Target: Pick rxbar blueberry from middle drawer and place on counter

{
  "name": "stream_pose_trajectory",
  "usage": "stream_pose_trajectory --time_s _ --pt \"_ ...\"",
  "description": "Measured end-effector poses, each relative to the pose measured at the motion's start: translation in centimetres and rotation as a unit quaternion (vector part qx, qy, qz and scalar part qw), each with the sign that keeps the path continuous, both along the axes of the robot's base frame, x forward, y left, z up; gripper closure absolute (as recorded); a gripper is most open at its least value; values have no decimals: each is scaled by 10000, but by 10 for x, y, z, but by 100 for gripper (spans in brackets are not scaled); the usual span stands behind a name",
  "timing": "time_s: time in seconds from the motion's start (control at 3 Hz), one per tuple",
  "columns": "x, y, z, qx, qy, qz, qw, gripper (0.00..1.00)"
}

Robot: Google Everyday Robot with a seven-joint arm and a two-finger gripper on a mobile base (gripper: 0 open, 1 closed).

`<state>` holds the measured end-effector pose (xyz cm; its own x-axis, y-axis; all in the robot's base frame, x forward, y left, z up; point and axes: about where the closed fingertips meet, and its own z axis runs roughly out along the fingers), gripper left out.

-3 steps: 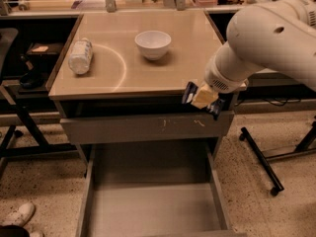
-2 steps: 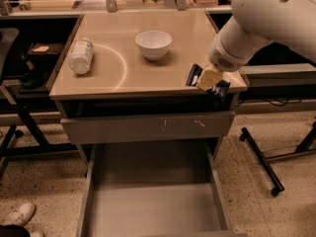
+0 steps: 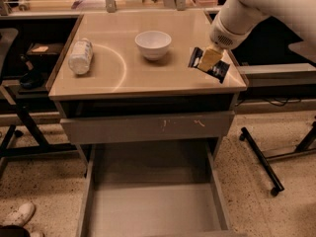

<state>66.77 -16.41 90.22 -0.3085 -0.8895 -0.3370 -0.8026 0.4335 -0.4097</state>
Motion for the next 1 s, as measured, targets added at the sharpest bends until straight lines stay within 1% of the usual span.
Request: stream_pose_trajectory --time_s 0.33,0.67,1.0 --pt "35 -1 -8 15 -3 96 10000 100" --pt "64 -2 -19 -12 47 169 9998 100" --pt "87 -3 -33 -23 148 200 9997 100"
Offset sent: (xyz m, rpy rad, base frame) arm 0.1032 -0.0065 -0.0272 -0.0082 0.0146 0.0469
